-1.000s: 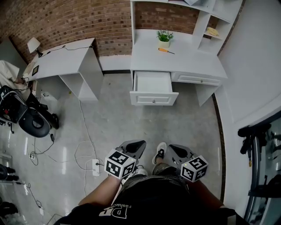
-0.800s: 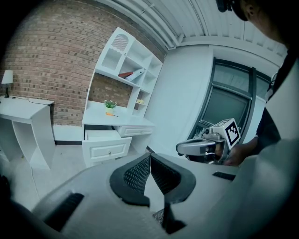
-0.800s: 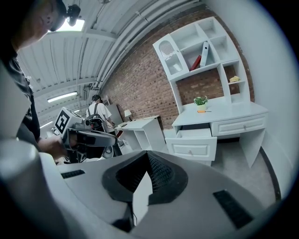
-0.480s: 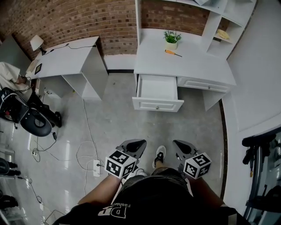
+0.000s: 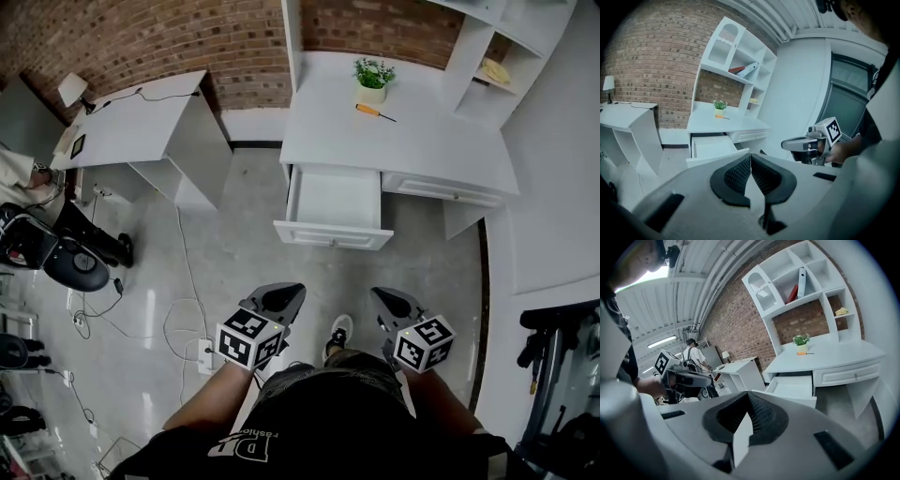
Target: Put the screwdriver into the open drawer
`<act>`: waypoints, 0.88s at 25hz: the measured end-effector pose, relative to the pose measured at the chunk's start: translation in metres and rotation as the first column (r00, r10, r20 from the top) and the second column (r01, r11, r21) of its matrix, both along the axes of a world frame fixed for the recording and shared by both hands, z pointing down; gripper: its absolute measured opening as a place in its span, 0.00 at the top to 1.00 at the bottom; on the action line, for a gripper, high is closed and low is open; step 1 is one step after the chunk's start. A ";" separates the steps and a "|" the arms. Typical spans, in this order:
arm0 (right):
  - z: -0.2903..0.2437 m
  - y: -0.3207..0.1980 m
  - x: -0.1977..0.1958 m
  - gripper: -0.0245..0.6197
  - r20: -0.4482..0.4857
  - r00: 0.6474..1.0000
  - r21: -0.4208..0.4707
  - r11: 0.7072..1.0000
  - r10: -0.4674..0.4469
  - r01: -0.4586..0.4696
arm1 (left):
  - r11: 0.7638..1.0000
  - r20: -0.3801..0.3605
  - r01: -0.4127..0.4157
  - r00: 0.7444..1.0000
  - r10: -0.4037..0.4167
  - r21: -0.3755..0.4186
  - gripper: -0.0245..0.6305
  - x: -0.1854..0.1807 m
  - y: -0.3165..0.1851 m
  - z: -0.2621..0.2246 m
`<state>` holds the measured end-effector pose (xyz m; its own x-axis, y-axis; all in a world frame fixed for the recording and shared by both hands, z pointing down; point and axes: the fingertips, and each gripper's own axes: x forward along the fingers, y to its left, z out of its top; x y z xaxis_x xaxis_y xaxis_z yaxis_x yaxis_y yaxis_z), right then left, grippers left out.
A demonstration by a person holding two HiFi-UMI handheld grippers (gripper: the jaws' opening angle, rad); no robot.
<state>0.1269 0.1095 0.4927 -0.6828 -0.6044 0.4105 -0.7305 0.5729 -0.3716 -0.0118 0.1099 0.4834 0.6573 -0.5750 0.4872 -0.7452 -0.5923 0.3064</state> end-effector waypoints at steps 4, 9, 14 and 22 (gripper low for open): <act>-0.002 -0.031 0.010 0.95 0.008 1.000 -0.001 1.000 -0.029 0.029 | 1.000 0.005 0.029 1.000 -0.029 -0.004 0.93 0.011 -0.031 -0.002; -0.002 -0.069 0.019 0.95 0.014 0.997 0.002 0.998 -0.069 0.069 | 0.998 0.002 0.063 0.998 -0.064 0.003 0.93 0.025 -0.064 -0.007; -0.004 -0.088 0.021 0.95 0.030 0.997 0.006 0.997 -0.075 0.074 | 0.998 0.010 0.070 0.998 -0.070 -0.004 0.93 0.030 -0.079 -0.005; 0.010 -0.098 0.022 0.95 0.037 0.996 -0.032 0.997 -0.076 0.077 | 0.997 0.015 0.081 0.997 -0.081 -0.005 0.93 0.027 -0.096 -0.004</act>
<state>0.1485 0.0113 0.5027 -0.7411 -0.5365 0.4037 -0.6710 0.6134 -0.4165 0.0157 0.0137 0.4791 0.6013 -0.6235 0.4997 -0.7953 -0.5277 0.2984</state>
